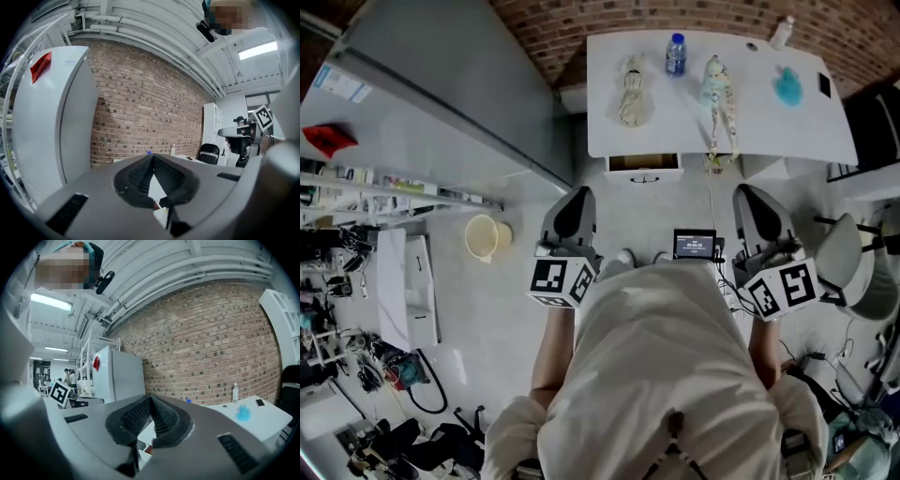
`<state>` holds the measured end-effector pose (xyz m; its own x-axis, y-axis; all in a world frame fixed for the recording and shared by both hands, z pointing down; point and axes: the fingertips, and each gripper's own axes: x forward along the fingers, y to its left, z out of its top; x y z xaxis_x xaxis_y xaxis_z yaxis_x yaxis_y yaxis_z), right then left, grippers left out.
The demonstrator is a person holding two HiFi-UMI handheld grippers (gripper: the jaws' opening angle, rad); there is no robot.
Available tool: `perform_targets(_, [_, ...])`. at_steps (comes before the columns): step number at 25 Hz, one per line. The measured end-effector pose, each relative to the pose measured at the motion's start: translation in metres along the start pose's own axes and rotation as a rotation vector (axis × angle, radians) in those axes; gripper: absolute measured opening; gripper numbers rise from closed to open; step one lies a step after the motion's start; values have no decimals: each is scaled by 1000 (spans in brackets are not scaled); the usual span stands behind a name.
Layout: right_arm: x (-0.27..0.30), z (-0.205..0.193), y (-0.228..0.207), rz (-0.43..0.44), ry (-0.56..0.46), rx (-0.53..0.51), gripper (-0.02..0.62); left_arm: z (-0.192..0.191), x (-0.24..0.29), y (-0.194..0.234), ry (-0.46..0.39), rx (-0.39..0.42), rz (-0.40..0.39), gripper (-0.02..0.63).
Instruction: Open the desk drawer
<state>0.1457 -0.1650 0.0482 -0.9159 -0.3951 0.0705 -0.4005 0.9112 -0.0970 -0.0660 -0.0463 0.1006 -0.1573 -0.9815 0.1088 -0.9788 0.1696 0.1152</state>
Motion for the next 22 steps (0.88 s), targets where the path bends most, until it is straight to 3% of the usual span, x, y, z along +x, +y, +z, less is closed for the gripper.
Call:
perform_targets(8, [-5, 16, 32, 46, -34, 27, 25, 63, -20, -27, -114, 17, -36, 6])
perform_targets(22, [-29, 6, 49, 48, -34, 62, 25, 52, -34, -54, -81, 6, -88, 7])
